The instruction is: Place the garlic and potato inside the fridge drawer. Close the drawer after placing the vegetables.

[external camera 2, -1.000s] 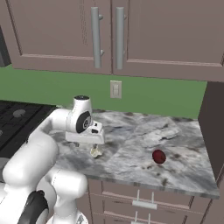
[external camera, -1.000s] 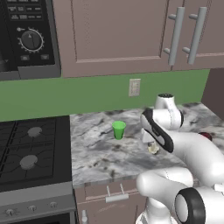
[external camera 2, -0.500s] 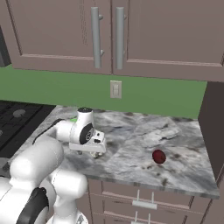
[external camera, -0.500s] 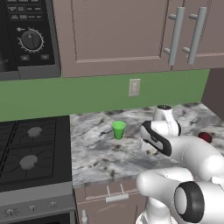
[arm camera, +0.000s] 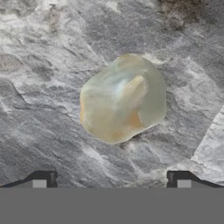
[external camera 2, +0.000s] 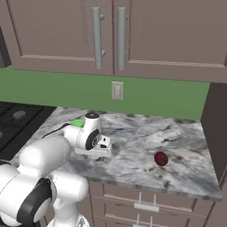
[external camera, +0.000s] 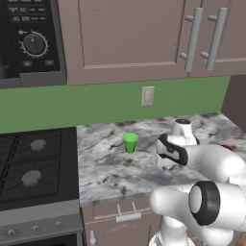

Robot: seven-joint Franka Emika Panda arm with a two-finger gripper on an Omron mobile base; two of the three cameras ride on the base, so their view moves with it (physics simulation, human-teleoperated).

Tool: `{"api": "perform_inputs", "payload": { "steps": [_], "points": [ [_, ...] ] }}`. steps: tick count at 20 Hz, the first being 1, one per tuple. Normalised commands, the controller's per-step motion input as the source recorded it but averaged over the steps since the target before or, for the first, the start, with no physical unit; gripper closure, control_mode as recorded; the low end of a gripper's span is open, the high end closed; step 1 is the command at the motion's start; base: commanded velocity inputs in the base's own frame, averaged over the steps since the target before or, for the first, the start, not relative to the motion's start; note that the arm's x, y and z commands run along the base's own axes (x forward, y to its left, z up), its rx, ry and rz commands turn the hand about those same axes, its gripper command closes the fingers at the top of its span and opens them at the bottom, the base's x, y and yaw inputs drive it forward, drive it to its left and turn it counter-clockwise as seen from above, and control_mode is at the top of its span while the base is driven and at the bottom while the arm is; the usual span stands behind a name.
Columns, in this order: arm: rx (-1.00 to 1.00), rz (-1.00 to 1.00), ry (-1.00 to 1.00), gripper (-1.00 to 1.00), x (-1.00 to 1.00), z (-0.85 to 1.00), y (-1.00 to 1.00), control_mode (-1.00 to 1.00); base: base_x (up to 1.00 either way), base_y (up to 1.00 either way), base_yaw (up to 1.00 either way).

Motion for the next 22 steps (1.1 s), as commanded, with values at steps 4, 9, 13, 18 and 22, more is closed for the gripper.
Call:
{"api": "perform_inputs", "payload": {
  "steps": [4,9,13,18,22],
  "points": [
    [0.02,0.00,0.00,-1.00,0.10,0.00,-0.14,-1.00,0.00,0.00,0.00],
    [0.00,-0.01,0.00,-1.00,0.15,0.00,0.00,-1.00,0.00,0.00,0.00],
    [0.00,0.00,0.02,-1.00,0.15,-0.04,0.00,-1.00,0.00,0.00,0.00],
    [0.00,0.00,0.03,-1.00,0.14,-0.10,0.01,-1.00,0.00,0.00,0.00],
    [0.00,0.00,0.02,-1.00,0.13,-0.14,0.09,-1.00,0.00,0.00,0.00]
  ]
}}
